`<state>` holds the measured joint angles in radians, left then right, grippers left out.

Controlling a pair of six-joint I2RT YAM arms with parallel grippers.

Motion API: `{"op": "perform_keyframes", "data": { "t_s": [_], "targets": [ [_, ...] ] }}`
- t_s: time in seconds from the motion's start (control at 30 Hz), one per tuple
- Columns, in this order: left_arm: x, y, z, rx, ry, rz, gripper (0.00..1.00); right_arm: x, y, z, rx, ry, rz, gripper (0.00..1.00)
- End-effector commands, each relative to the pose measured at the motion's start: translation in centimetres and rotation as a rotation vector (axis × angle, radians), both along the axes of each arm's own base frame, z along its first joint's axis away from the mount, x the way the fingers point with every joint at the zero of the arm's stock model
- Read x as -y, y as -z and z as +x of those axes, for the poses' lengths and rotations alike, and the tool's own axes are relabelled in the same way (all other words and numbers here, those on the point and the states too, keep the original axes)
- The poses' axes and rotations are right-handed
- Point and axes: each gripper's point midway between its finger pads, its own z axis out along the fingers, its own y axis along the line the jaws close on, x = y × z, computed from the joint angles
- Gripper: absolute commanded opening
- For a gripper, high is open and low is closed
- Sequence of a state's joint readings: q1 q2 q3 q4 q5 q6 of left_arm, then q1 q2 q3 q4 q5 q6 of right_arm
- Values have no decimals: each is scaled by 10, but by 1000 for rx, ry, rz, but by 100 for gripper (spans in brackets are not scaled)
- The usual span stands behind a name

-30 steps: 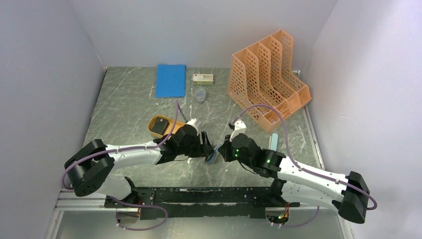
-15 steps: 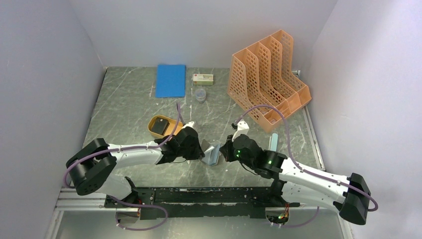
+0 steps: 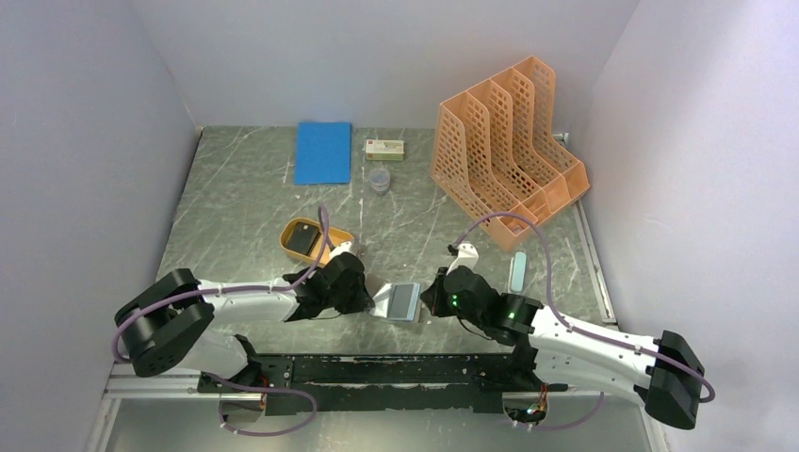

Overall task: Put the credit cards into the card holder
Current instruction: Open the card holder at the center of the board.

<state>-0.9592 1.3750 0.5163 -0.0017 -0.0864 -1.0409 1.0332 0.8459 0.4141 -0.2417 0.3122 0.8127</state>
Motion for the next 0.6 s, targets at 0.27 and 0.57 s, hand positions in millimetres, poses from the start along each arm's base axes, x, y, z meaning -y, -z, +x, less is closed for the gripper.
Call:
{"op": "perform_keyframes", "data": {
  "t_s": [0.27, 0.57],
  "targets": [
    [-6, 1, -6, -11, 6, 17, 39, -42, -72, 17, 130, -107, 127, 0],
    [-17, -33, 4, 91, -15, 19, 59, -46, -71, 22, 136, -113, 117, 0]
  ]
}}
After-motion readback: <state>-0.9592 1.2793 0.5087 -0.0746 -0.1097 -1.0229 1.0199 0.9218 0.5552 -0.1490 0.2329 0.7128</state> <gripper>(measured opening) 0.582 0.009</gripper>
